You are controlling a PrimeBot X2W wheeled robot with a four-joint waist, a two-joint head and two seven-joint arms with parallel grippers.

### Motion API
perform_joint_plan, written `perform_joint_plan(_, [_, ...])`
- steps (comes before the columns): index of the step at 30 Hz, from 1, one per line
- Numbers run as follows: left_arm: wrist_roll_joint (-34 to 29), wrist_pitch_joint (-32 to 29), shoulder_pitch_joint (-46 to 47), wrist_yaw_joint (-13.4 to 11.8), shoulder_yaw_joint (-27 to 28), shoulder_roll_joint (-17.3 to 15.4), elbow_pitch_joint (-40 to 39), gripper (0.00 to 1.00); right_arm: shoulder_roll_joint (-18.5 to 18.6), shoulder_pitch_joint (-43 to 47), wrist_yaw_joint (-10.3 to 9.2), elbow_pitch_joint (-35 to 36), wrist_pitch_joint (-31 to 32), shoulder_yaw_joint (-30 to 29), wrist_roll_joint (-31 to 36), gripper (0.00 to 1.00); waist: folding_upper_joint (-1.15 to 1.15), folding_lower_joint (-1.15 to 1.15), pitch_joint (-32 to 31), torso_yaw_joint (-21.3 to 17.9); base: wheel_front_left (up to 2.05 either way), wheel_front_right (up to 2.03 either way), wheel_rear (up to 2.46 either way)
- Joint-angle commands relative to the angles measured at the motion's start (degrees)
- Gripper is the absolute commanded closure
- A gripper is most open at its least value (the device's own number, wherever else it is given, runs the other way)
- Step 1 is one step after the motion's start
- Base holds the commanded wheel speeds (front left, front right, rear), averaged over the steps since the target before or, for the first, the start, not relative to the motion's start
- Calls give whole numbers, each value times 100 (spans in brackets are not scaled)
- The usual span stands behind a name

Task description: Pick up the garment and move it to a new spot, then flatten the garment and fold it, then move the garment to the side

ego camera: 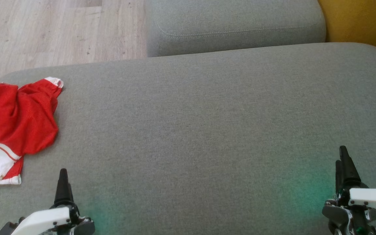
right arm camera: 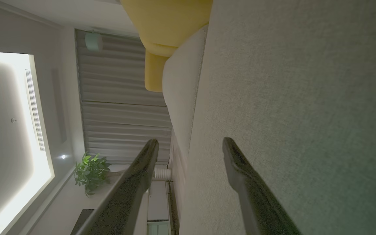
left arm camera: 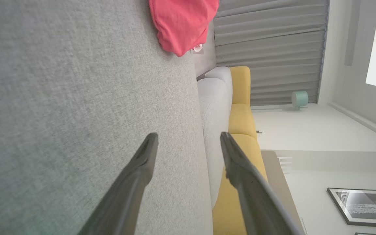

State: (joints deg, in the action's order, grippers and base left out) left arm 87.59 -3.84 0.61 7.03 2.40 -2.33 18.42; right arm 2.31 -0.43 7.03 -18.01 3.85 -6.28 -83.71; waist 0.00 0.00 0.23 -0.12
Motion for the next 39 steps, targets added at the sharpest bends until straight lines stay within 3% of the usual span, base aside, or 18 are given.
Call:
perform_joint_plan(1, [-192, 88, 200, -24, -9, -24, -208, 0, 21, -184, 7, 256, -79, 49, 249, 0, 0, 0, 1, -1, 0, 0, 0])
perform_joint_plan(39, [-3540, 710, 272, -215, -509, -217, -164, 0, 295, -329, 20, 465, -705, 999, 3460, 0, 0, 0, 10, -45, 0, 0, 0])
